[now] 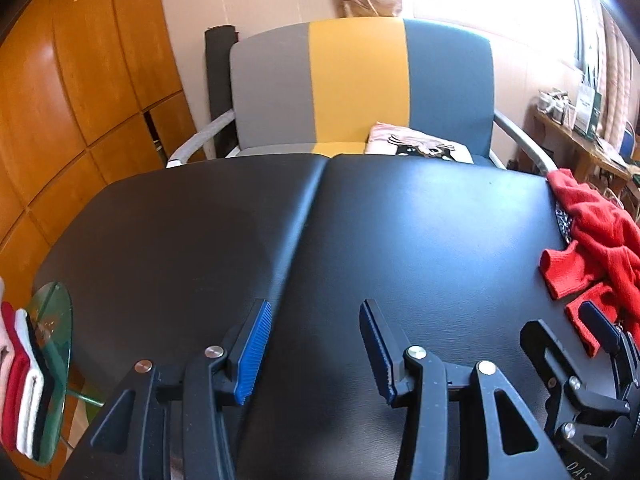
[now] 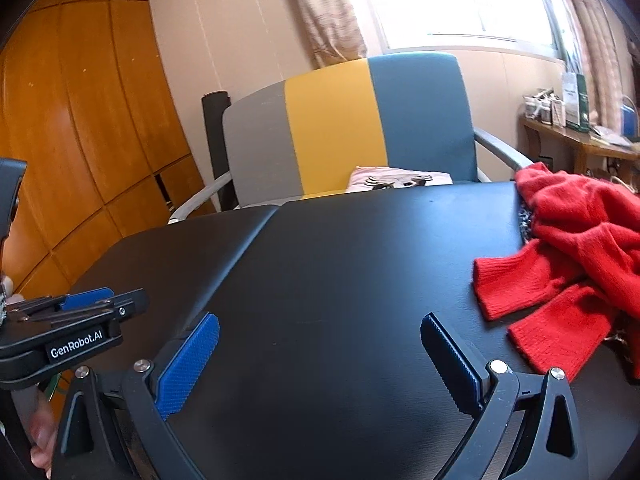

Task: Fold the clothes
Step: 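Move both grippers toward the bunched red sweater beside the table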

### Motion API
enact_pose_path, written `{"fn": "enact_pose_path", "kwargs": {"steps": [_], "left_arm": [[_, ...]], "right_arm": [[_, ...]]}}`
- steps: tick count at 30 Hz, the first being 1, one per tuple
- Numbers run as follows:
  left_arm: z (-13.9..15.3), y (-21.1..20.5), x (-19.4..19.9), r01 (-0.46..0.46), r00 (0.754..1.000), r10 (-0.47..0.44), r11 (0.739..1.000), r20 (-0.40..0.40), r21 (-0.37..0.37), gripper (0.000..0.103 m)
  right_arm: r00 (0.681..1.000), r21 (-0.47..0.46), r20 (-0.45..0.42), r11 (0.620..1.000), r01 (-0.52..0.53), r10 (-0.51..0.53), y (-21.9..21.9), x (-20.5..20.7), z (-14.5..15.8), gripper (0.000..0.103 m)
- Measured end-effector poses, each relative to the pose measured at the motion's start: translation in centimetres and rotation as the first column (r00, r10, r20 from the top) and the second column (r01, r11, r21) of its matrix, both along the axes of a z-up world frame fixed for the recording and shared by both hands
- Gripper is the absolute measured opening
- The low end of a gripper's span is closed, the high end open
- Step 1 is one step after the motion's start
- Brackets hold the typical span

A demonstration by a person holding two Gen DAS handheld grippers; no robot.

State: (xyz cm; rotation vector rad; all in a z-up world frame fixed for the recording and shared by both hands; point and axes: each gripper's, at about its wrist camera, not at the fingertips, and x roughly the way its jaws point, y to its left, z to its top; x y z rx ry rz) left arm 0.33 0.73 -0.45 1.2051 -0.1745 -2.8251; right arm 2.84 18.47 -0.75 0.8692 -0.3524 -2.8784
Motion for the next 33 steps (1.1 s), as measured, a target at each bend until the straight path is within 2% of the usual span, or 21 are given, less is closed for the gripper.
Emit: {"fn": "enact_pose_path", "kwargs": {"steps": [7,9,12,18,21,22,28,33], "left_arm": [[-0.9,1.5,0.7,0.016,1.000,-0.016,1.000,0.010,0.017,0.048],[-1.2,2.0,0.9,0.021,1.000,-0.021,1.000,0.012,0.022,0.049],[-1.6,2.1,0.0,0.070,0.996,-0.072,0.996,0.046,0.050,0.049],[-2.2,2.7,-1.8,0.165,0.978,-0.177,0.980,0.109,0.108,0.049],[-2.4,3.7,-2.2,0.202,0.969,-0.216,0.972,0.120,0.120,0.049],[-2.3,4.2,-2.4,0.213,0.966,-0.228,0.969,0.122,0.126,0.049],[-2.8,7.0,-3.4,0.305,0.939,-0.322,0.942,0.123,0.137,0.049],[-3.7,9.6,-4.1,0.339,0.925,-0.355,0.932,0.134,0.132,0.049]], "right_arm": [[1.000,0.018,0.011,1.000,0.000,-0.001,0.7,-0.8,-0.6,0.102],[1.000,0.024,-0.001,1.000,0.006,-0.006,2.2,0.5,-0.3,0.102],[0.999,0.075,0.023,0.997,0.032,-0.034,4.4,0.4,-0.1,0.102],[0.993,0.170,0.069,0.982,0.083,-0.096,6.1,0.3,0.5,0.102],[0.988,0.177,0.101,0.979,0.099,-0.118,7.2,0.1,0.2,0.102],[0.990,0.172,0.093,0.981,0.090,-0.107,7.7,0.6,0.3,0.102],[0.975,0.126,0.075,0.972,0.199,-0.209,10.0,0.7,2.3,0.103],[0.961,0.172,0.015,0.948,0.269,-0.276,12.0,1.8,3.6,0.103]]}}
